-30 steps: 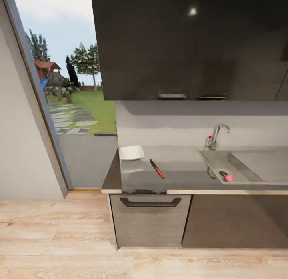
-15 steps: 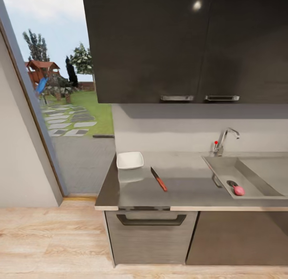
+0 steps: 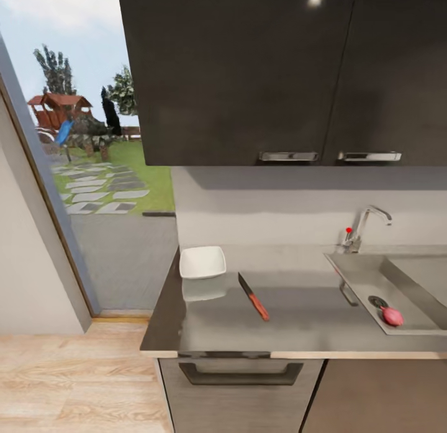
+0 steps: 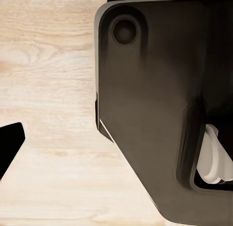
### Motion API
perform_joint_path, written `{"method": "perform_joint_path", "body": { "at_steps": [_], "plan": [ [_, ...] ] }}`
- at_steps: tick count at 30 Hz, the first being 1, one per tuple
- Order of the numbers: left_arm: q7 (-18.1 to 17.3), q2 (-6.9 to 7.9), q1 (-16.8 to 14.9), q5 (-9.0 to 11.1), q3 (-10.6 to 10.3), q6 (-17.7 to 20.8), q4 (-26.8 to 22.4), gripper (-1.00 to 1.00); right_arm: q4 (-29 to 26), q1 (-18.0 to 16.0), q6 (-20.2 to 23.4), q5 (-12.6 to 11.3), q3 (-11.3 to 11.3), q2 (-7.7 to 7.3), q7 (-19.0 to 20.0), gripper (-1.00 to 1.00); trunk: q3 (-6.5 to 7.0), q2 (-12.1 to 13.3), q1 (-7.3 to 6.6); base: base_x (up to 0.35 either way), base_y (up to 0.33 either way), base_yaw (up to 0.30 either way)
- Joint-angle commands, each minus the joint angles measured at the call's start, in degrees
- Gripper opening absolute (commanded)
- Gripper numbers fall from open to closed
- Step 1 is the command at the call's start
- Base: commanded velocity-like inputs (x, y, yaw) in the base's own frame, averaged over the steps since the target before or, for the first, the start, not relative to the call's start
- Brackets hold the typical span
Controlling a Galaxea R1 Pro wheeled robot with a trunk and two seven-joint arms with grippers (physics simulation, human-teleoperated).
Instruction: In the kitchen, take the Vidalia onion out of the sink, dice it on the chopping board with the paring knife, put the diced onion into the bowl on the countertop, then place both the paring knife and the chopping board into the sink.
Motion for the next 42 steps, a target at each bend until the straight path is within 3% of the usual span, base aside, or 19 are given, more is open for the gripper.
{"method": "perform_joint_path", "body": {
  "at_steps": [1, 26, 42],
  "plan": [
    [-0.01, 0.0, -0.01, 0.11, -0.01, -0.14, -0.01, 1.0, 0.06, -0.04, -0.2, -0.04, -0.01, 0.0, -0.01, 1.0, -0.08, -0.08, 0.06, 0.296, 0.005, 0.0],
    [-0.01, -0.02, -0.01, 0.11, -0.01, -0.14, -0.01, 1.0, 0.06, -0.04, -0.18, -0.04, -0.1, 0.0, -0.01, 1.0, -0.09, -0.08, 0.06, 0.275, 0.0, 0.038],
    [-0.01, -0.08, -0.01, 0.11, -0.05, -0.14, -0.01, 1.0, 0.06, -0.04, -0.18, -0.05, -0.1, 0.0, -0.01, 1.0, -0.09, -0.08, 0.06, 0.039, 0.0, 0.0]
  ]
}}
